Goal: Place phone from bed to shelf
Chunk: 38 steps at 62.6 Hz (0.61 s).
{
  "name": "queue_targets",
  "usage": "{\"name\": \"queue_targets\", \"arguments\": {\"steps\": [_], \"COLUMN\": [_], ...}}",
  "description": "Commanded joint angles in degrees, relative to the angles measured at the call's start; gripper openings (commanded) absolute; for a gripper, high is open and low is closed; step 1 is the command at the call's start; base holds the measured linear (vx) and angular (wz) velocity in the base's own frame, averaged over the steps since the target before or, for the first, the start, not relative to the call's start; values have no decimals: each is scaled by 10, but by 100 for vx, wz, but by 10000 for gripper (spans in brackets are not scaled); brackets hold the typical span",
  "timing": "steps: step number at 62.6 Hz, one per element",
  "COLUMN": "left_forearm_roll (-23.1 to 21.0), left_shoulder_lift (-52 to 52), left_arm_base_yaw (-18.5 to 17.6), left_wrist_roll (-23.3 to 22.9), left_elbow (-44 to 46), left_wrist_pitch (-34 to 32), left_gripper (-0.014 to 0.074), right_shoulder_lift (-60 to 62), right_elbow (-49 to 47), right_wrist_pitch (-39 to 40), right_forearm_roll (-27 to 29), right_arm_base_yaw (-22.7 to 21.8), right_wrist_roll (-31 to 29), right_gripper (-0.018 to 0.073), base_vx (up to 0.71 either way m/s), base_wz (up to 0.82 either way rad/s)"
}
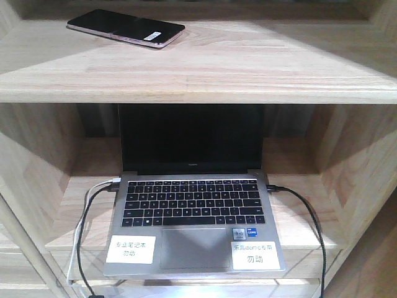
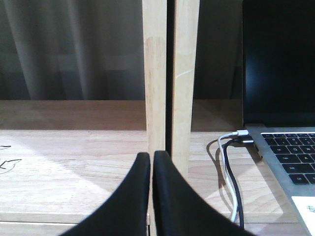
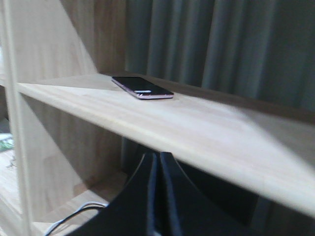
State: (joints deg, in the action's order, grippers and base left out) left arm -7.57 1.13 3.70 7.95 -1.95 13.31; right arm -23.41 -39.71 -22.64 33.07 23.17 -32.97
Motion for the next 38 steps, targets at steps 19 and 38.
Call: {"name": "queue_targets", "arguments": {"steps": [19,38], "left_forearm_roll": [-4,-4], "left_shoulder_lift": [4,4], "left_arm_base_yaw": [1,1], "left_wrist_roll": [-2,-2], "left_elbow": [-1,-1], "left_wrist_pitch": [-42,-42], "left_gripper": [1,1], "right_shoulder_lift": [101,101], "right_elbow": [91,91], "right_wrist_pitch": [35,33], "right_forearm_roll": [7,9], "right_arm_base_yaw": [-2,-2], "right_wrist_roll": [25,23], "right_gripper": [-3,-4], "base_vx": [0,0], "base_wz": [0,0]}}
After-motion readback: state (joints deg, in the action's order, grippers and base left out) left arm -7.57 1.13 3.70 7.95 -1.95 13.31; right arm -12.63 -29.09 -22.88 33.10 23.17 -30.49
